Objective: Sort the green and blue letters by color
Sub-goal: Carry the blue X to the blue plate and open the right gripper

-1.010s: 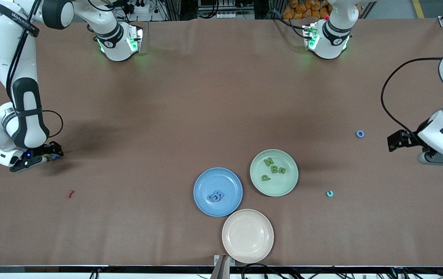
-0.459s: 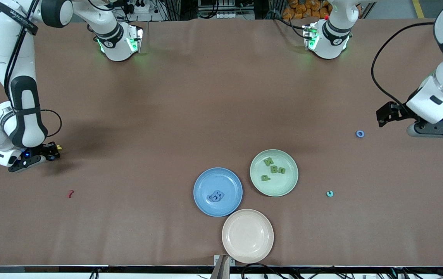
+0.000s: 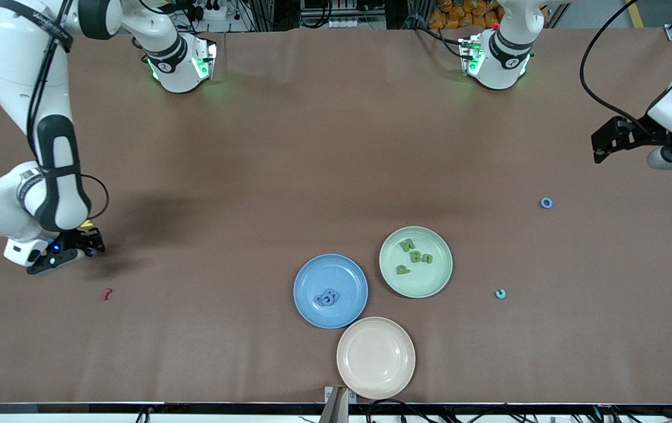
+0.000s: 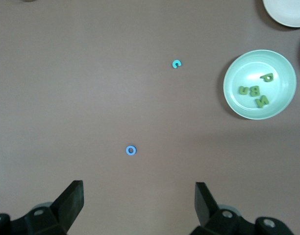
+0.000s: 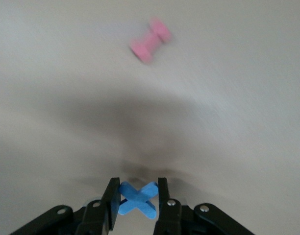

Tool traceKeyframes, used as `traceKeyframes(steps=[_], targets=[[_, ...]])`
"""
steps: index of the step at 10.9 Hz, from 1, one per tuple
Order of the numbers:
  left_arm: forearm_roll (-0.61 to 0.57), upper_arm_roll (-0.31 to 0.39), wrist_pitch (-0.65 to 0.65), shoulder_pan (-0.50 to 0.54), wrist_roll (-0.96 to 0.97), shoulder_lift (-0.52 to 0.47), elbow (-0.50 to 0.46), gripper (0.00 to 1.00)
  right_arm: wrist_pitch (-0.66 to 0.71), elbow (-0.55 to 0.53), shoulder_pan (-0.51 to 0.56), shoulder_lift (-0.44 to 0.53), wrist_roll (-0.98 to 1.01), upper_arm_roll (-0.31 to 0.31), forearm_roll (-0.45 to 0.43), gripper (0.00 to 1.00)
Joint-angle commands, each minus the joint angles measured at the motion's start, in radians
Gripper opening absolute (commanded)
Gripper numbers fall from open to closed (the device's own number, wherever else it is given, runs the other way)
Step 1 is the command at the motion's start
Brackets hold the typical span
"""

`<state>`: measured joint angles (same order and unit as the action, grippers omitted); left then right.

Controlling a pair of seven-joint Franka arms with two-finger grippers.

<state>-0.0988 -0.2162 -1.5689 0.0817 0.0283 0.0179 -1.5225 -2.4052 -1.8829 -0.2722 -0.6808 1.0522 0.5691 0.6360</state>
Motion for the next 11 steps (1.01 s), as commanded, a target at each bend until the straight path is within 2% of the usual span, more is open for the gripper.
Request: traceKeyframes(steps=[1,4,7,10,11], targets=[[0.132,0.043,0.03,0.014,-0.044,-0.021,-0.007,1.0,0.067,0.089,-0.103,-0.006,-0.289,-0.009,-0.004,0.0],[0.133,0.044,0.021,0.012,-0.044,-0.01,-0.01,1.0,0.103,0.169,-0.198,-0.016,-0.608,-0.04,-0.006,0.0],[0.128,0.044,-0.011,0.015,-0.044,-0.007,-0.022,1.0,0.103,0.238,-0.209,-0.023,-0.864,-0.142,-0.006,0.0],[0.129,0.044,-0.011,0.018,-0.042,-0.012,-0.024,1.0,0.098,0.349,-0.22,-0.086,-1.166,-0.256,-0.002,0.0],[0.128,0.043,-0.011,0.018,-0.042,-0.015,-0.024,1.0,0.095,0.402,-0.238,-0.117,-1.274,-0.273,-0.001,0.0]])
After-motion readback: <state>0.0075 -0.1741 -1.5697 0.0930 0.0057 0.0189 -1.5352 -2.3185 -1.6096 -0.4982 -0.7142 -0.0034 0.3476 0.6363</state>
